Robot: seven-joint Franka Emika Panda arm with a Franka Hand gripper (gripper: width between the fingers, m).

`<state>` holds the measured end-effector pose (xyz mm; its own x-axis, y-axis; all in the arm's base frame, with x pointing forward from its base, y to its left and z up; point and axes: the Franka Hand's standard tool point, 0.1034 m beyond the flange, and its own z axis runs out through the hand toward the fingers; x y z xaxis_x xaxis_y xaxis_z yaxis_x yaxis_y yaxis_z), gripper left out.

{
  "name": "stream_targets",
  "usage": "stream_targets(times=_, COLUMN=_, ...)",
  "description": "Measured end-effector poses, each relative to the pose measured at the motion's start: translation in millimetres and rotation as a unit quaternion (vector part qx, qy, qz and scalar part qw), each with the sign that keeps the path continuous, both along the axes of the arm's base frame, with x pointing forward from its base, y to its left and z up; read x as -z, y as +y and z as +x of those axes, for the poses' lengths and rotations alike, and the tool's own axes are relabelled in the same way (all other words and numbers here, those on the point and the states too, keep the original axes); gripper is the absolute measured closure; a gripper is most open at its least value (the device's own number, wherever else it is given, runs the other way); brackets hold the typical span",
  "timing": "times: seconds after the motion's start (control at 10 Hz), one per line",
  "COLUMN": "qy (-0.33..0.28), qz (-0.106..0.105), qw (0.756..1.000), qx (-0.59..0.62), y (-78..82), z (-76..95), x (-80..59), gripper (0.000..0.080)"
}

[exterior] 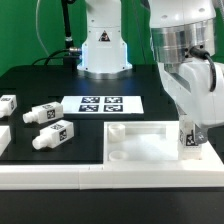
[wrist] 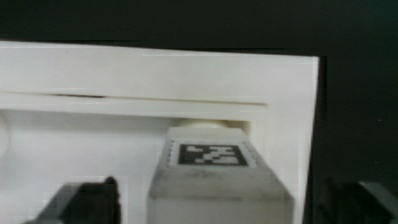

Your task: Assemble one leg

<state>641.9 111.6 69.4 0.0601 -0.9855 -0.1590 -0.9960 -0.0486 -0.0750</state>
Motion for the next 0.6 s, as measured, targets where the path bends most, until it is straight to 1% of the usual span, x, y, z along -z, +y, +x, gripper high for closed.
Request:
stream_targets(times=0.1, qy=-0.019, qz=-0.010, qw=0.993, qx=-0.116, y=-2.3, z=-0.6, x=1.1, gripper=0.0181)
stream_targets(times=0.2, qy=-0.033, qz=-0.020, qw=0.975, qx=-0.220, y=-1.9, z=-0.8, x=0.9, gripper=0.0181)
stream_targets(times=0.3, qy=-0.039, qz=-0.031, qw=0.955, qx=-0.294, y=2.6, z=-2.1, x=0.0, gripper=0.0155)
stream_targets(times=0.4, qy=-0.043, qz=-0.043, qw=0.944, qx=-0.325, y=7.4, z=-4.3, x=-1.8, gripper=0.0151)
stream_targets(times=0.5, qy=-0.048, qz=-0.047, qw=0.931, qx=-0.360, y=6.8, z=-4.7, x=-1.0, gripper=0.0151)
stream_targets(times=0.6, qy=-0.050, qz=-0.048, qw=0.924, qx=-0.377, y=5.3, z=-4.6, x=-0.3, gripper=0.0150)
